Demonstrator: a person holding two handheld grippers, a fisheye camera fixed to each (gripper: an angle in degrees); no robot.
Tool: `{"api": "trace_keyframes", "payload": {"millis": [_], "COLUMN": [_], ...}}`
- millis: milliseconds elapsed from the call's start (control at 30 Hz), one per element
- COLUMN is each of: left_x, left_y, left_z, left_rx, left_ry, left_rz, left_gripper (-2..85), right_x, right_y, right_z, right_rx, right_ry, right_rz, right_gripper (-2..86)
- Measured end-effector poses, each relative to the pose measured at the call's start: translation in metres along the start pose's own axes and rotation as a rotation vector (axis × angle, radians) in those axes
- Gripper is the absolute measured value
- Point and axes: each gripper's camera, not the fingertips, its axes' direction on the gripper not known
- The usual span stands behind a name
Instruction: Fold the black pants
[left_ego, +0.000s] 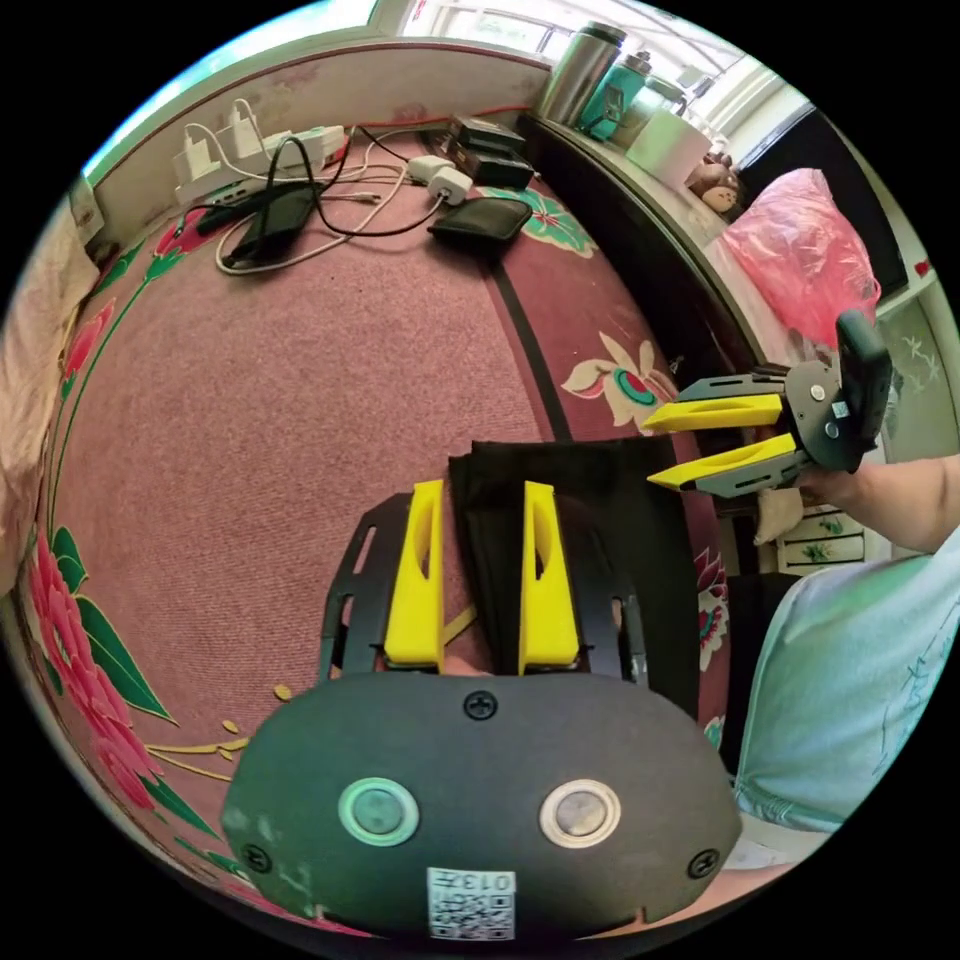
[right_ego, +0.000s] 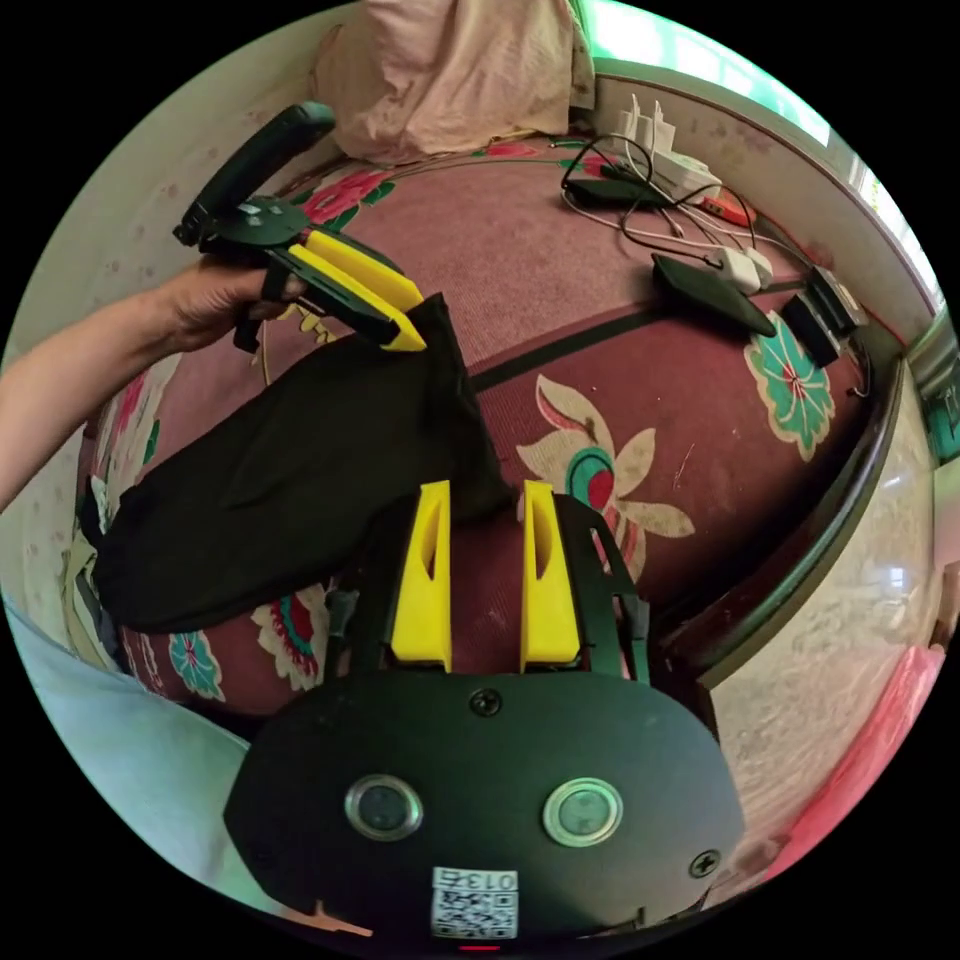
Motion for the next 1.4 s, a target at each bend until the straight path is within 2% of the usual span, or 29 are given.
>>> {"api": "trace_keyframes", "payload": {"millis": [133,267,367,467,633,767,900,1067,1200,1400], "left_x": [0.000,0.021,0.011,0.004,0.010,0.037,0.070,0.102,0.113,0.112], "left_y": [-0.001,-0.001,0.004,0.026,0.088,0.162,0.265,0.396,0.483,0.548], "left_z": [0.002,0.009,0.007,-0.024,-0.088,-0.145,-0.185,-0.177,-0.130,-0.059], "left_rx": [-0.032,-0.071,-0.079,0.032,0.214,0.320,0.447,0.450,0.333,0.189], "left_ry": [-0.005,-0.092,-0.038,0.021,0.077,0.034,-0.019,-0.084,-0.113,-0.096], "left_rz": [0.023,0.129,0.097,0.094,0.161,0.216,0.160,-0.007,-0.168,-0.304], "left_gripper": [9.0,4.3,2.8,2.1,2.0,2.3,2.8,3.3,3.5,3.9], "right_x": [0.005,-0.020,-0.031,-0.021,-0.053,-0.106,-0.193,-0.305,-0.386,-0.484], "right_y": [0.000,-0.010,-0.018,-0.020,-0.006,0.004,0.013,0.029,0.038,0.053], "right_z": [0.004,-0.001,-0.006,-0.039,-0.128,-0.199,-0.242,-0.229,-0.177,-0.098], "right_rx": [0.006,-0.024,-0.043,0.012,0.189,0.290,0.341,0.315,0.231,0.093], "right_ry": [0.007,0.088,0.131,0.064,0.048,-0.036,-0.115,-0.160,-0.184,-0.117], "right_rz": [0.050,-0.058,-0.118,-0.081,-0.245,-0.376,-0.564,-0.789,-0.886,-0.992], "right_gripper": [9.2,5.1,4.4,4.1,3.8,3.8,3.6,3.5,3.6,4.0]}}
